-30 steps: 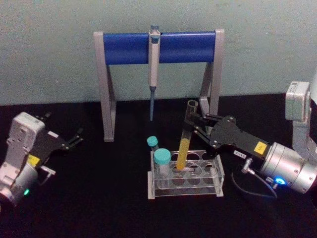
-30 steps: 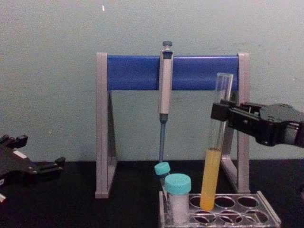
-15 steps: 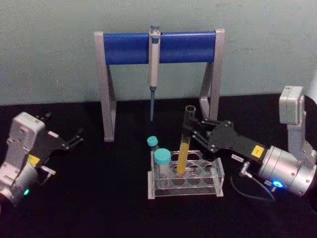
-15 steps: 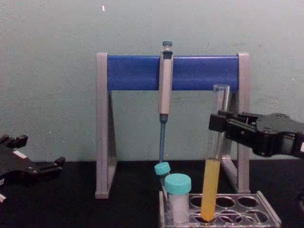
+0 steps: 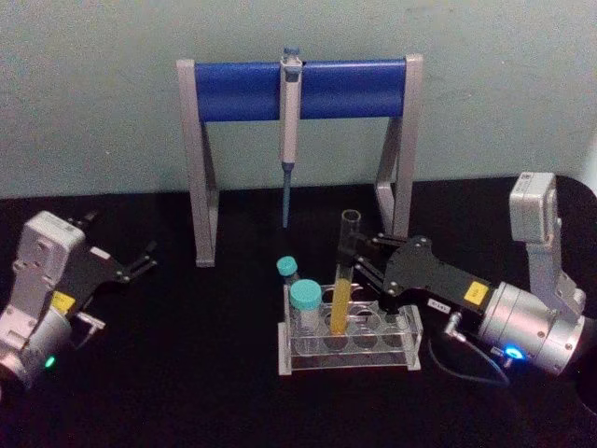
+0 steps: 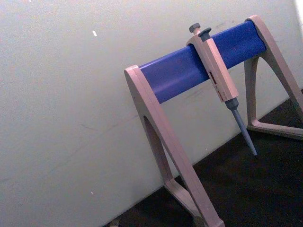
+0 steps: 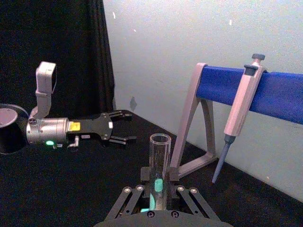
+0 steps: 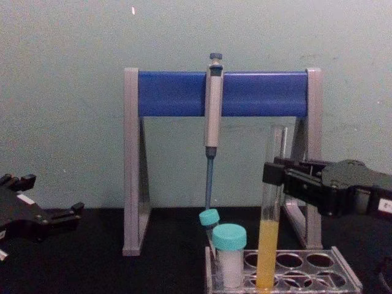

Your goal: Pick up the test tube from the test tube rack, shake it, then place it back into the test tube rack.

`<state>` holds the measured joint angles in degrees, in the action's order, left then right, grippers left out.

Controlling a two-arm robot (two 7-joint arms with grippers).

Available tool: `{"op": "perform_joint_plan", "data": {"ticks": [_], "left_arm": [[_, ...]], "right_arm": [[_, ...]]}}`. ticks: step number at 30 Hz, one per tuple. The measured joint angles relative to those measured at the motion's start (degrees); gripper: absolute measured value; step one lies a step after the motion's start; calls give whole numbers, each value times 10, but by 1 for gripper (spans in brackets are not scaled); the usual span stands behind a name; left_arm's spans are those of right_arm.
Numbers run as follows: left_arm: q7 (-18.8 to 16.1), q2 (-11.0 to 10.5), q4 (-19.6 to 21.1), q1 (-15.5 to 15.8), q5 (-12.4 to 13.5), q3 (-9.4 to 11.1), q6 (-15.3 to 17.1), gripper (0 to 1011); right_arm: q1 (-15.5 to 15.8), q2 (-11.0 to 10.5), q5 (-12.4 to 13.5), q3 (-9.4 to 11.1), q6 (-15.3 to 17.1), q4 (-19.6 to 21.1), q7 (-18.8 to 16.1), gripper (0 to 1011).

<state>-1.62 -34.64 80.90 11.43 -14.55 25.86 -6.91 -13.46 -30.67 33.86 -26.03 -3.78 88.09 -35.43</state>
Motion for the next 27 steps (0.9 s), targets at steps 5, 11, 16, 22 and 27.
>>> {"op": "perform_joint_plan", "data": {"ticks": [5,11,16,22,27], "left_arm": [[0,0,0,0,0,0,0,1001],[0,0,0,0,0,0,0,1001],[0,0,0,0,0,0,0,1001],[0,0,0,0,0,0,0,1001],[0,0,0,0,0,0,0,1001]], "right_arm": [[-2,3,-8,-4,0,-8,2,228],[-3,7,-12,-6,0,-15,2,228],[-1,11,-13,-7,0,-21,3,228],[0,15,-15,-9,-1,-29,3,228],[0,18,-19,-10,-1,-35,4,228]]}}
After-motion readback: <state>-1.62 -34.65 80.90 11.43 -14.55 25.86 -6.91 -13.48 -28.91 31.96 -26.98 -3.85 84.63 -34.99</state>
